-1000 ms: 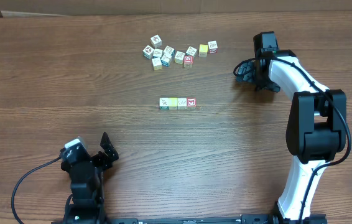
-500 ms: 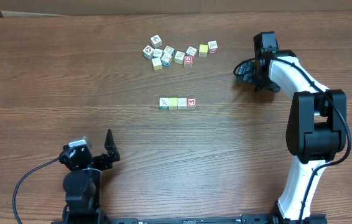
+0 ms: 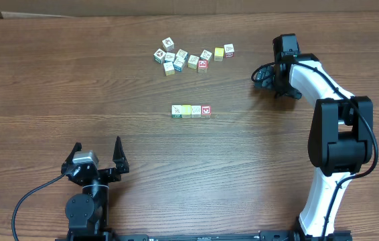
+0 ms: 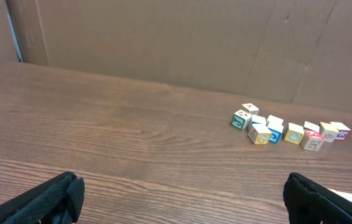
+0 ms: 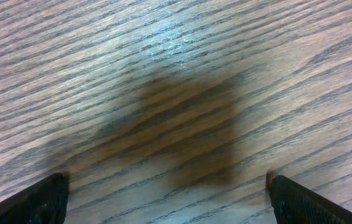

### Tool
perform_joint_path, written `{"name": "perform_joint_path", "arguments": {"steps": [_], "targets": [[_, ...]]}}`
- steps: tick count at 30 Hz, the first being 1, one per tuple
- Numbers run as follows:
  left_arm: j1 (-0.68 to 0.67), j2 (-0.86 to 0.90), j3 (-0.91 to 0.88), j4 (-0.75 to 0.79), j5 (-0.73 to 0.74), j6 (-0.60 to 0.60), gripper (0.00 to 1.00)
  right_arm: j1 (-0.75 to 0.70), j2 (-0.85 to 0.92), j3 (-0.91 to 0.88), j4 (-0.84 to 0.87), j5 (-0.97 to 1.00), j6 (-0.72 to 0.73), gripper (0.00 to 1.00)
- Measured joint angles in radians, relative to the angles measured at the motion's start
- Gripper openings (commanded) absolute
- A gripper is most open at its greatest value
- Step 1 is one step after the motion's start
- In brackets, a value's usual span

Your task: Form a horizontal line

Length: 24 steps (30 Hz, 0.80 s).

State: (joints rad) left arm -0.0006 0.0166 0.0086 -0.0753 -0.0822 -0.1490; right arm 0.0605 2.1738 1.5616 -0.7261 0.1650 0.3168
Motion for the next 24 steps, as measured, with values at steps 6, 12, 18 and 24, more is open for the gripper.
{"name": "perform_joint_path", "arguments": {"steps": [6,12,18,24], "targets": [[0.000,0.000,0.000,0.000,0.000,0.000,1.00,0.000,0.000,0.000,0.000,0.000,0.000,1.00],[0.000,0.000,0.000,0.000,-0.001,0.008,1.00,0.000,0.000,0.000,-0.001,0.000,0.000,1.00],[0.000,0.000,0.000,0.000,-0.003,0.019,1.00,0.000,0.000,0.000,0.000,0.000,0.000,1.00],[0.000,0.000,0.000,0.002,-0.005,0.019,1.00,0.000,0.000,0.000,-0.001,0.000,0.000,1.00]]}}
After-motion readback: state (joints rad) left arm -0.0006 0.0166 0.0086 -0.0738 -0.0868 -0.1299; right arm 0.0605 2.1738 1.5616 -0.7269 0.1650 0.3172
